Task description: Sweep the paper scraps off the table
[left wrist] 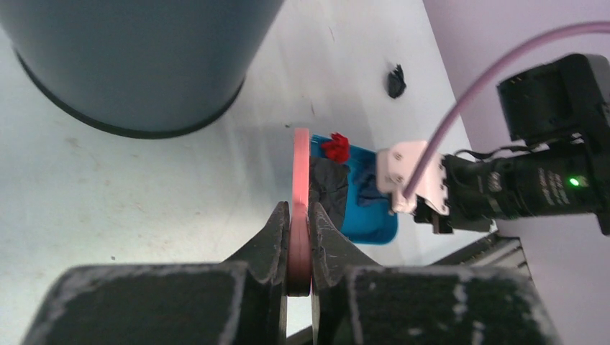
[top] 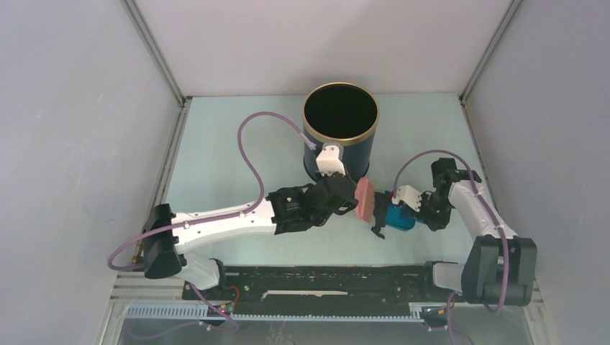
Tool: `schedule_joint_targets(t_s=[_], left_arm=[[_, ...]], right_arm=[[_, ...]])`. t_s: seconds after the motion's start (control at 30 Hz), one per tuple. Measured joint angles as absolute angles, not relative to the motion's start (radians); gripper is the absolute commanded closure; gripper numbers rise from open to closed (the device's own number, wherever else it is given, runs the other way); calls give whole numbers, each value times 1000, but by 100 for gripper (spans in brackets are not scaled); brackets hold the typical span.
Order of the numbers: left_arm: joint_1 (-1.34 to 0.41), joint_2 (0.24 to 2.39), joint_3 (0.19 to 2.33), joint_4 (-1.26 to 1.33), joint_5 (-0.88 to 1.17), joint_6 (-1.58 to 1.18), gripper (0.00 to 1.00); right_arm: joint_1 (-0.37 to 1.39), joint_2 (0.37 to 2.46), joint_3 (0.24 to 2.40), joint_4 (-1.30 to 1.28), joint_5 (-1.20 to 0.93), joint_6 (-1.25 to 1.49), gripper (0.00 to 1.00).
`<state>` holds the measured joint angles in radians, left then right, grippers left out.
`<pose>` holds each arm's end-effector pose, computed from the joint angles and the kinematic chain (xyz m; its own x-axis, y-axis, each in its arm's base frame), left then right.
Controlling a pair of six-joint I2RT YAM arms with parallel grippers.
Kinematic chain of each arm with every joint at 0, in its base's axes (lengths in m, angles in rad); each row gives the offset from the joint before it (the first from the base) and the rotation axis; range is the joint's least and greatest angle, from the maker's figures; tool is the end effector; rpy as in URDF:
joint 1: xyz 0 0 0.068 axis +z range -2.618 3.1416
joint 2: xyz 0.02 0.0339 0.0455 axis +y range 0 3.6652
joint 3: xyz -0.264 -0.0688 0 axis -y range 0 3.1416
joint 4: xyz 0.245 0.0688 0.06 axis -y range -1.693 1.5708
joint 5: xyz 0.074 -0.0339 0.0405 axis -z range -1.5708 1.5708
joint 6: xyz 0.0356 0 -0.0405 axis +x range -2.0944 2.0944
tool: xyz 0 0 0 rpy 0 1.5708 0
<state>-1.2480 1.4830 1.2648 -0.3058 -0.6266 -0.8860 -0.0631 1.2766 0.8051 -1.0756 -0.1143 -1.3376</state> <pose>0.1270 -0.3140 0.3306 -0.5706 -0.2718 -0.7749 0.2611 0.8346 -0.4850 0.1914 -0.0080 0.1990 -0.2889 -0.9503 -0.1164 -0.9569 0.2905 0.0033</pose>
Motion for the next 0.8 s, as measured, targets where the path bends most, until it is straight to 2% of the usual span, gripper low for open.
schedule_joint_targets(t_s=[0.2,0.33,0.57,0.8], left_arm=[[-1248,1422,1248,-331,-709,-830,100],[-1248,1336,1164,-339,-733,-829,100],[-1248,1273,1045,-356,-736,-839,100],[-1248,1303,1026,-384,-721,-857,100]], right_arm=[[-49,1179,805,-1123,-118,-1343,100],[-39,1124,833,-1182,-122,-1343,100],[12,1024,958,-1258,-109,-1339,100],[101,1011,1127,-1336,-87,-1307,100]])
